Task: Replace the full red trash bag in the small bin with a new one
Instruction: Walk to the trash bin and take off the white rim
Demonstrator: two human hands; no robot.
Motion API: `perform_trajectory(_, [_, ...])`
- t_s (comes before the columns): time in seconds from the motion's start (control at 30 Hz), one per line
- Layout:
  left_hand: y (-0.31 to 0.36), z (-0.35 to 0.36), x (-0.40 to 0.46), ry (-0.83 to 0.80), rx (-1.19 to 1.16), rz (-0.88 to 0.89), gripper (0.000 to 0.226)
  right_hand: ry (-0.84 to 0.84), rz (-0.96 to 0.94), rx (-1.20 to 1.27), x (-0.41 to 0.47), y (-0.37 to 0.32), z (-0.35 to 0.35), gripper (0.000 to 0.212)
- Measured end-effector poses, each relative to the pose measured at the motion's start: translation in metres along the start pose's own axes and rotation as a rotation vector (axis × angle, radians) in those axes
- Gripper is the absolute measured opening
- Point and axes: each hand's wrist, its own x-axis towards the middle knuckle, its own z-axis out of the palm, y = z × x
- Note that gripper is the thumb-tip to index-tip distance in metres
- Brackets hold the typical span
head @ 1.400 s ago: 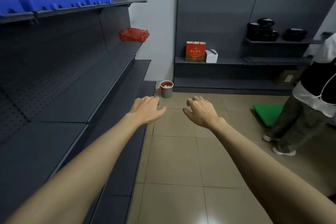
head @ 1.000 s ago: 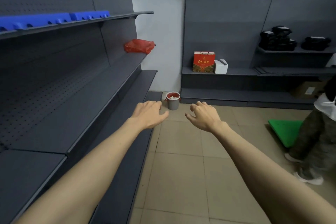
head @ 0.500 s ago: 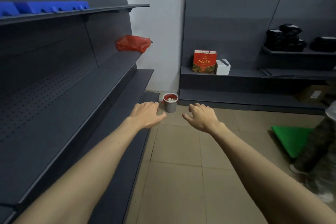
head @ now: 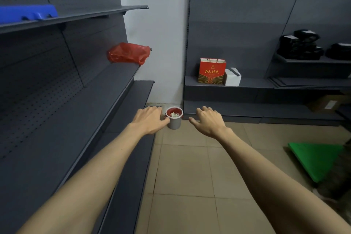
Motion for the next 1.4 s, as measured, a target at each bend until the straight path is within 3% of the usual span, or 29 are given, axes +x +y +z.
perform_trajectory(0.4, [-0.031,0.053,0.161,0.019,0.003,0.030,0.048,-0.034,0.007,0.008,0.159,0.035,0.061,0.050])
perform_trajectory(0.63, [-0.055,0.086,0.301,-0.023,0.032,-0.004,0.054,-0.073,0.001,0.031,0.288,0.087,0.106,0.053])
perform_trajectory(0.83, [-0.076,0.105,0.422,-0.038,0.021,-0.031,0.045,-0.088,-0.015,0.020,0.408,0.133,0.132,0.055])
perform_trajectory(1.4, [-0.138,0.181,0.643,-0.124,-0.016,-0.103,0.044,-0.194,-0.044,0.005,0.636,0.179,0.224,0.055])
